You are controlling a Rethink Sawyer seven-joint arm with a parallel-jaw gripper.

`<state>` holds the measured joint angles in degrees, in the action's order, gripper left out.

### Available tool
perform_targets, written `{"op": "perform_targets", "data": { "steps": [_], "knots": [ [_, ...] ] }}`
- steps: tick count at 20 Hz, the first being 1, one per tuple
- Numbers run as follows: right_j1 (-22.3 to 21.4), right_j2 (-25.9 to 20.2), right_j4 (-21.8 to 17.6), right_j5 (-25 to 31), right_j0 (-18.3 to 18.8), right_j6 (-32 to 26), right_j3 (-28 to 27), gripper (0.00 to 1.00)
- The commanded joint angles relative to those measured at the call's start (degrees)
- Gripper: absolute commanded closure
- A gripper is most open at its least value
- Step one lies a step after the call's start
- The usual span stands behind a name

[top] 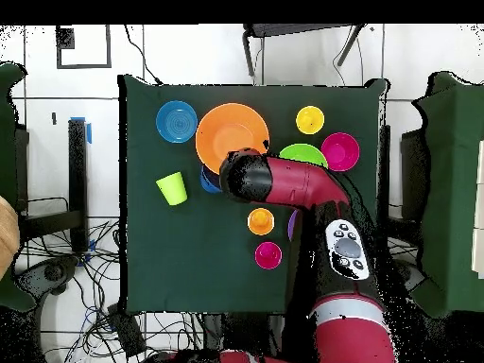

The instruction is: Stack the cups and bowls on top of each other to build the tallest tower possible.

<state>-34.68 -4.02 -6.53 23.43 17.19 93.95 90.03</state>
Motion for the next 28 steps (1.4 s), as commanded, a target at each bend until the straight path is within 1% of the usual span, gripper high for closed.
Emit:
{"op": "perform_targets", "data": {
  "steps": [1,8,13,20,25,28],
  "knots": [
    [0.8,-1.62,0.85,4.59,-1.4,7.58,6.02,0.0],
    [1.28,-0.9,2.0,3.58,-3.53,9.93,7.28,0.0],
    [1.12,1.13,2.71,2.33,-6.48,13.0,8.41,0.0],
    [1.32,1.85,3.23,3.02,-8.7,12.97,8.16,0.0],
    [1.54,1.74,2.76,3.13,-8.59,12.02,7.81,0.0],
    [2.17,1.93,2.47,2.3,-8.53,12.34,7.45,0.0]
  ]
}}
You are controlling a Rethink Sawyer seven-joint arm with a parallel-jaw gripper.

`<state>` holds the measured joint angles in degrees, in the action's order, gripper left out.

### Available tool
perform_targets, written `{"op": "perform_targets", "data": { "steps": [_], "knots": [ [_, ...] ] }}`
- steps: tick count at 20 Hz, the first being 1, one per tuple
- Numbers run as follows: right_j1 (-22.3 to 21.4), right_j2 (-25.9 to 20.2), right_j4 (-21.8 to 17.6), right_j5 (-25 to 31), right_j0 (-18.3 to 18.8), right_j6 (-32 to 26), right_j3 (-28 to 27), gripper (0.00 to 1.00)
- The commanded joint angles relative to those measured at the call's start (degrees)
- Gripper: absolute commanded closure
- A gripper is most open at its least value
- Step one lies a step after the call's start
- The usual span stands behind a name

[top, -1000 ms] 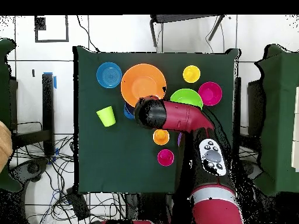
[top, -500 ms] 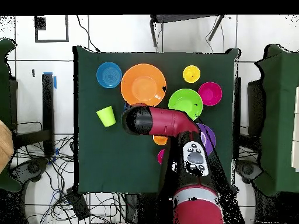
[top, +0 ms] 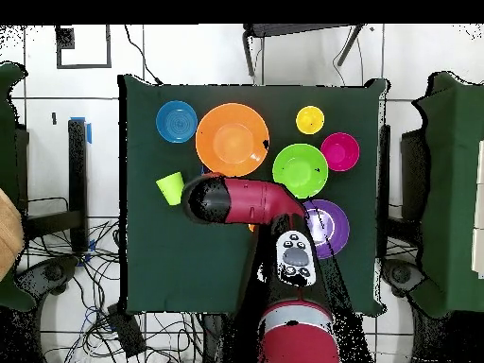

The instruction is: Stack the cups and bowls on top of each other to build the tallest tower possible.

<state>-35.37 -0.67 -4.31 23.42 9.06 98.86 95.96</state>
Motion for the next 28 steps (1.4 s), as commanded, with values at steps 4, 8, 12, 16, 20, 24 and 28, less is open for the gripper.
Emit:
{"op": "perform_targets", "data": {
  "steps": [4,8,12,16,20,24,28],
  "knots": [
    [3.16,-0.82,1.5,-0.09,-1.62,10.78,2.85,0.0],
    [3.03,0.64,4.4,-2.23,-4.88,16.45,3.52,0.0],
    [3.66,1.79,7.46,-2.21,-8.02,20.67,2.55,0.0],
    [5.51,3.45,10.62,-0.74,-11.99,24.84,-0.18,0.0],
    [7.13,6.78,12.64,2.03,-16.82,29.27,-3.5,0.0],
    [10.62,11.99,15.39,3.41,-21.75,36.07,-8.0,0.0],
    [15.5,17.98,17.25,2.02,-25.53,41.42,-11.6,0.0]
  ]
}}
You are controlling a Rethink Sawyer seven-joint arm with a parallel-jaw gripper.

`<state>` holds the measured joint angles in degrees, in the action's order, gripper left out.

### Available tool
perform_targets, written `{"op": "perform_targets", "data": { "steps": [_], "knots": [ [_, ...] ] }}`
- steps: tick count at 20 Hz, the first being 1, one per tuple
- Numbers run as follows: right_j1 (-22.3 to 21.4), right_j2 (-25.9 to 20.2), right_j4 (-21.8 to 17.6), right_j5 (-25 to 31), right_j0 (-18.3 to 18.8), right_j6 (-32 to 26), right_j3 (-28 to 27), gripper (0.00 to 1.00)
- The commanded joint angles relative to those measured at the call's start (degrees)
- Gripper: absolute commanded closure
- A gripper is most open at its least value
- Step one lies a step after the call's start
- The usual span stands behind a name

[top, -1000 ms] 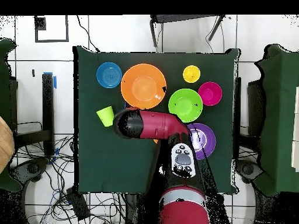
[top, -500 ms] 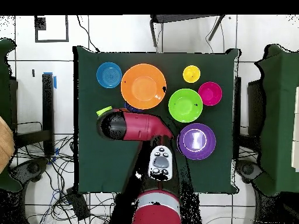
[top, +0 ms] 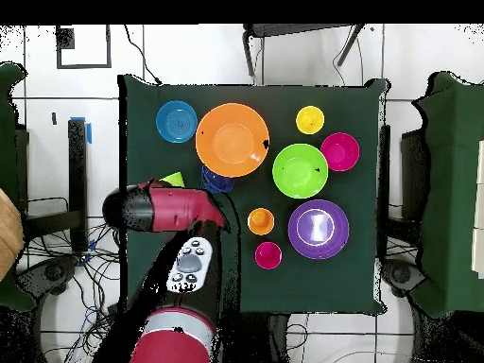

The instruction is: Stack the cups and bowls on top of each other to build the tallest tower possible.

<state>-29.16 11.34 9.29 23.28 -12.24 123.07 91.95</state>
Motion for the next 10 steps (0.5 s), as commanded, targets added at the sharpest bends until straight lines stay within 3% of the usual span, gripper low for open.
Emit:
{"op": "perform_targets", "data": {
  "steps": [1,3,10],
  "knots": [
    [10.37,6.71,4.04,0.77,-4.99,18.11,-7.64,0.0],
    [12.08,7.36,4.78,-1.08,-6.1,19.38,-7.83,0.0],
    [16.73,12.98,6.47,0.13,-11.32,24.49,-11.14,0.0]
  ]
}}
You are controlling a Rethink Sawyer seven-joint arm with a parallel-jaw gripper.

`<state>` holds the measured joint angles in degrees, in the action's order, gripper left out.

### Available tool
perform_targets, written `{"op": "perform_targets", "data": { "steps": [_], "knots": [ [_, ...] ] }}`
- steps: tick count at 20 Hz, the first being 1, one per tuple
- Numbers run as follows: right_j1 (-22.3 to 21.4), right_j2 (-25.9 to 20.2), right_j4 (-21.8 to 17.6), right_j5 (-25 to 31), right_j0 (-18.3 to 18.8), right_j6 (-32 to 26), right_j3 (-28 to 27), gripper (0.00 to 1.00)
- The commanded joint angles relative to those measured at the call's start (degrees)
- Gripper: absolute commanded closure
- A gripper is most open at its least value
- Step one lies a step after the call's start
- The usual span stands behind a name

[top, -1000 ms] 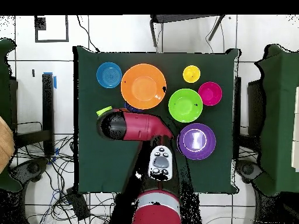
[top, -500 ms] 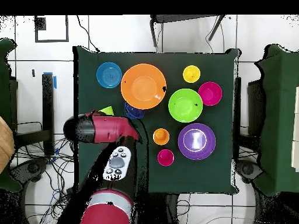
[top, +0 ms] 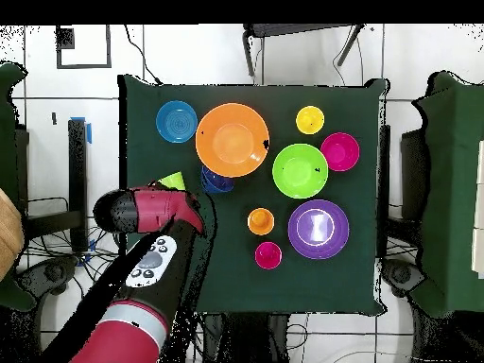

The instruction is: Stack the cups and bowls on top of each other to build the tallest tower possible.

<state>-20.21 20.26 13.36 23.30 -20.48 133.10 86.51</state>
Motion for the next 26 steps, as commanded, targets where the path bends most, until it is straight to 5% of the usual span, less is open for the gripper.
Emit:
{"op": "perform_targets", "data": {
  "steps": [1,26],
  "knots": [
    [8.26,4.34,2.73,-0.39,-3.46,14.98,-5.94,0.0],
    [1.59,-0.76,1.82,8.44,0.1,7.83,-8.52,0.0]
  ]
}}
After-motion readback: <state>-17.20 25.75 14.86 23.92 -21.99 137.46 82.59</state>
